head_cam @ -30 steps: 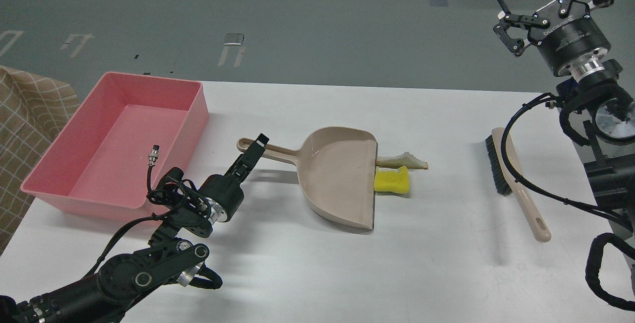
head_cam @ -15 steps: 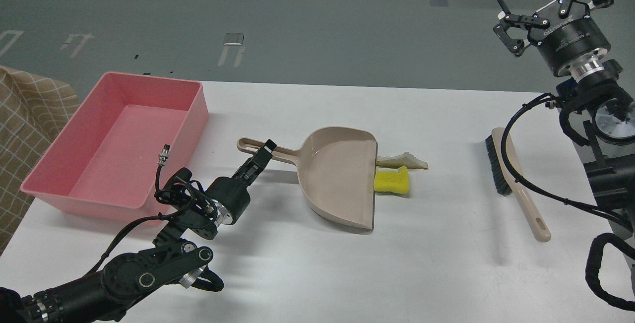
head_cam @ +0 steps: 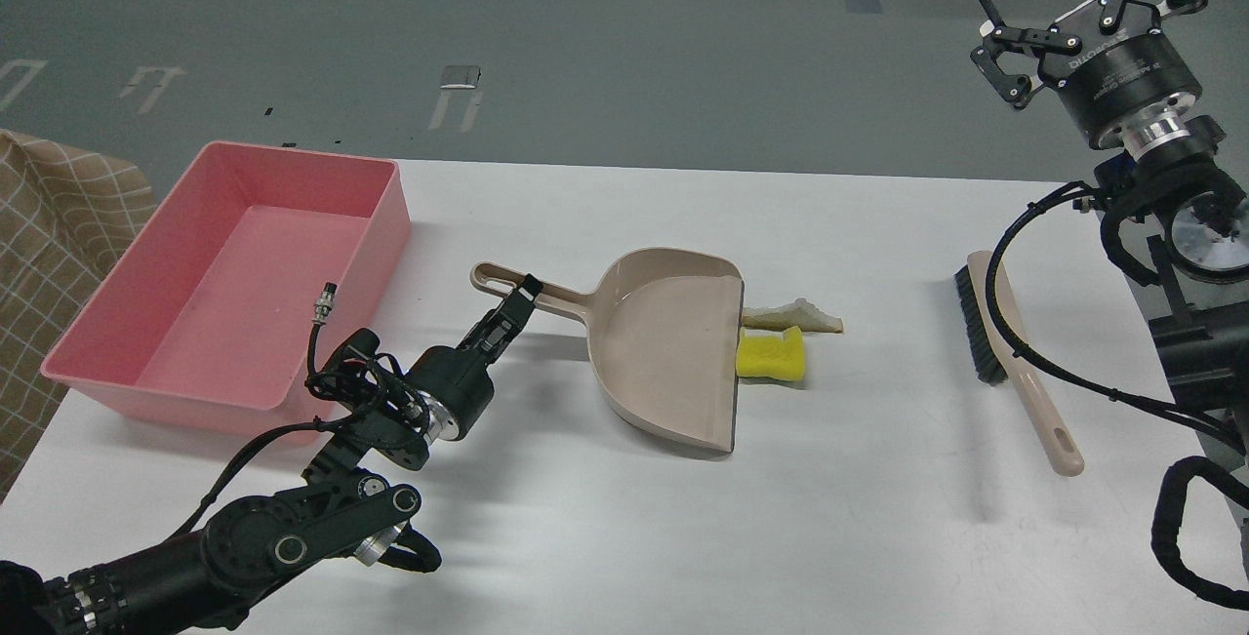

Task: Sweep and dump garbage into bin
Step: 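Lower the right gripper to the wooden brush handle and grasp it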

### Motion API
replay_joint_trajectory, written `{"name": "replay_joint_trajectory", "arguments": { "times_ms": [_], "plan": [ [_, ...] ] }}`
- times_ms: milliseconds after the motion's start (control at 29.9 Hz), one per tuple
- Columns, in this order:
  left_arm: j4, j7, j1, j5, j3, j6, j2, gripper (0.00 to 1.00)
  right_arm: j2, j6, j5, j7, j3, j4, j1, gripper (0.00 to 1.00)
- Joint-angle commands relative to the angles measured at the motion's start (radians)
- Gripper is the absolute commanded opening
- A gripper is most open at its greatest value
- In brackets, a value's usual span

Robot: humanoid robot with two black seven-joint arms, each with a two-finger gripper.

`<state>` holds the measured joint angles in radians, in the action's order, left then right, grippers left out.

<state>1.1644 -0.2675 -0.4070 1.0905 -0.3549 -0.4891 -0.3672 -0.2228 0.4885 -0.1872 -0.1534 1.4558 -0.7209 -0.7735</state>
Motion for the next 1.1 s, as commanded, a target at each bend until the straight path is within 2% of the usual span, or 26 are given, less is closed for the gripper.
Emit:
{"name": "replay_joint_trajectory", "arguments": {
  "times_ms": [0, 301, 535, 736, 869, 1003, 1070],
  "plan": [
    [0.0, 0.002, 0.0, 0.0, 0.001, 0.0, 0.001, 0.17, 0.0, 0.0, 0.0, 0.0, 0.0, -0.002, 0.003, 1.0],
    [0.001, 0.005, -0.006, -0.001, 0.001, 0.0, 0.001, 0.16, -0.006, 0.0, -0.009, -0.005, -0.003, -0.009, 0.003, 1.0],
    [0.001, 0.008, -0.006, 0.0, 0.001, 0.0, 0.001, 0.15, -0.044, 0.0, -0.13, -0.005, -0.127, -0.014, -0.02, 1.0],
    [0.003, 0.008, -0.006, 0.0, 0.001, 0.0, 0.001, 0.15, -0.145, 0.0, -0.284, -0.005, -0.343, -0.029, -0.061, 0.98],
    [0.005, 0.008, -0.006, 0.0, 0.001, 0.0, 0.001, 0.15, -0.262, 0.0, -0.386, -0.002, -0.559, -0.08, -0.11, 0.97],
    [0.005, 0.008, -0.007, 0.0, 0.001, 0.0, 0.001, 0.15, -0.303, 0.0, -0.469, 0.0, -0.681, -0.106, -0.153, 0.97],
    [0.005, 0.008, -0.007, 0.0, 0.001, 0.0, 0.002, 0.15, -0.352, 0.0, -0.53, -0.002, -0.735, -0.168, -0.156, 0.98]
  ]
}}
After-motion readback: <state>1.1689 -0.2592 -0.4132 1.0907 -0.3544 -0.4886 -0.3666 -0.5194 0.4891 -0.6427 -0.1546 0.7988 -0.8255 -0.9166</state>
